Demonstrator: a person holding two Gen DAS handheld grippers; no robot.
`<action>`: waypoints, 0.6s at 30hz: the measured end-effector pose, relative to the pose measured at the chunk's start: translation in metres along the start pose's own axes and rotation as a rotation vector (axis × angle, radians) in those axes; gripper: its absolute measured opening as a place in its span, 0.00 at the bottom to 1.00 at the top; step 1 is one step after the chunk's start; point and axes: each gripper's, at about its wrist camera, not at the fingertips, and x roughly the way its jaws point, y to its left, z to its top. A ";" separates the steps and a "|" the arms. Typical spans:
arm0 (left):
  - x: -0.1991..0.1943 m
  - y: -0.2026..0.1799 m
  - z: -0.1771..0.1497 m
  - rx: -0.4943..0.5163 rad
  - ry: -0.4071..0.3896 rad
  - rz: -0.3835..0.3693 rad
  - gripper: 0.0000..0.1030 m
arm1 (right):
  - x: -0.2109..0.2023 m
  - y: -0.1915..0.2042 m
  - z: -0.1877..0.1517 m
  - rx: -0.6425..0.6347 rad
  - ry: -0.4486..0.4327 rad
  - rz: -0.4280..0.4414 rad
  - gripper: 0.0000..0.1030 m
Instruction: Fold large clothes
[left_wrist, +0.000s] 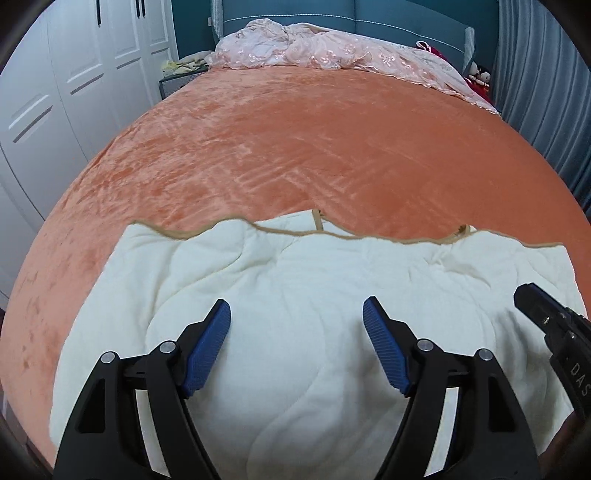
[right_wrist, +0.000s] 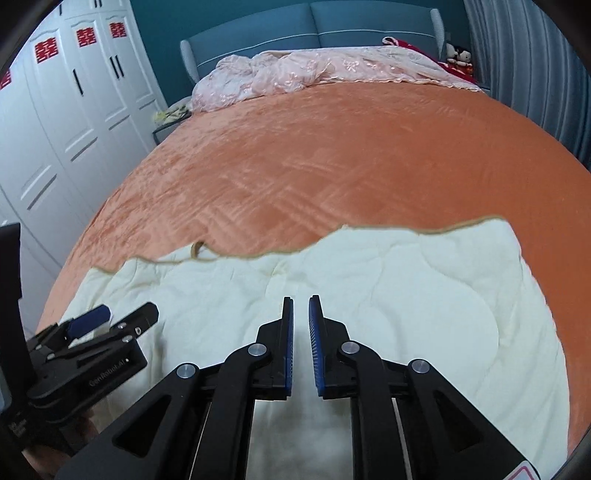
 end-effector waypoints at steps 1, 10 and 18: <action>-0.006 0.002 -0.010 -0.001 0.003 -0.002 0.73 | -0.003 0.003 -0.011 -0.018 0.016 0.012 0.12; -0.001 -0.013 -0.062 0.075 -0.017 0.068 0.75 | 0.015 0.015 -0.060 -0.080 0.064 0.021 0.11; 0.006 -0.018 -0.076 0.099 -0.097 0.101 0.80 | 0.020 0.025 -0.080 -0.149 -0.018 -0.030 0.11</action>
